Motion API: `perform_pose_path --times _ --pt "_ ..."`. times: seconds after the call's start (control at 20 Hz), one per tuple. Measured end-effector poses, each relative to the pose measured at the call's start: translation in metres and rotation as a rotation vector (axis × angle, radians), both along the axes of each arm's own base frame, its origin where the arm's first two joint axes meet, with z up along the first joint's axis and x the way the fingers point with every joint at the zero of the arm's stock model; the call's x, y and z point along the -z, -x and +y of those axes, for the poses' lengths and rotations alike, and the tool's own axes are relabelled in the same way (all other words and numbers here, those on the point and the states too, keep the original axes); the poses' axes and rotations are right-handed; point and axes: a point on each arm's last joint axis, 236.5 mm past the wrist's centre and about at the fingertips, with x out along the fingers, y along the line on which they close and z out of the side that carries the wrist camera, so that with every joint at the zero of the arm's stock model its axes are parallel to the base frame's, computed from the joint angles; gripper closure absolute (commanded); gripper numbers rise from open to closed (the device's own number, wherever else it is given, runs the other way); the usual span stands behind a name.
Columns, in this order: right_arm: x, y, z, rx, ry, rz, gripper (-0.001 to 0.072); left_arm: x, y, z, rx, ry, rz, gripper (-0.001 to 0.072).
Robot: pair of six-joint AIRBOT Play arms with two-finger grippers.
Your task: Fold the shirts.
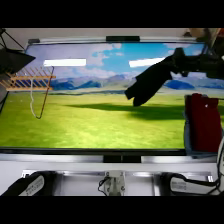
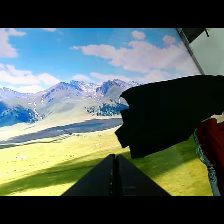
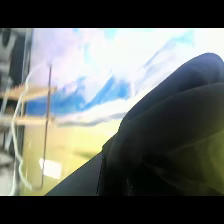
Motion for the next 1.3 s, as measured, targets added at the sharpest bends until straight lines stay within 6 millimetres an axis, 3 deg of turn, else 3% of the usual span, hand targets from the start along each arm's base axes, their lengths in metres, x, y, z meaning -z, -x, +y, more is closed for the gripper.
perform_pose_path --times 0.35,0.55,0.8,0.95,1.1,1.3 --pt "-0.005 -0.013 -0.154 0.365 0.101 -0.055 0.0646 0.000 0.000 0.000 0.000 0.000 0.000 0.0676" --pt "-0.010 0.005 -0.212 0.490 0.153 -0.050 0.0646 0.000 0.000 0.000 0.000 0.000 0.000 0.0677" --pt "-0.003 0.063 -0.274 0.632 0.268 0.082 0.0645 0.000 0.000 0.000 0.000 0.000 0.000 0.0677" --pt "0.015 0.110 -0.300 0.688 0.347 0.239 0.0637 0.000 0.000 -0.001 0.002 0.000 0.000 0.0677" --pt "0.047 0.165 -0.316 0.733 0.409 0.470 0.0637 0.000 0.000 -0.001 0.003 -0.001 0.001 0.0676" --pt "0.098 0.231 -0.317 0.746 0.447 0.780 0.0637 0.004 0.005 -0.003 0.020 -0.006 0.017 0.0677"
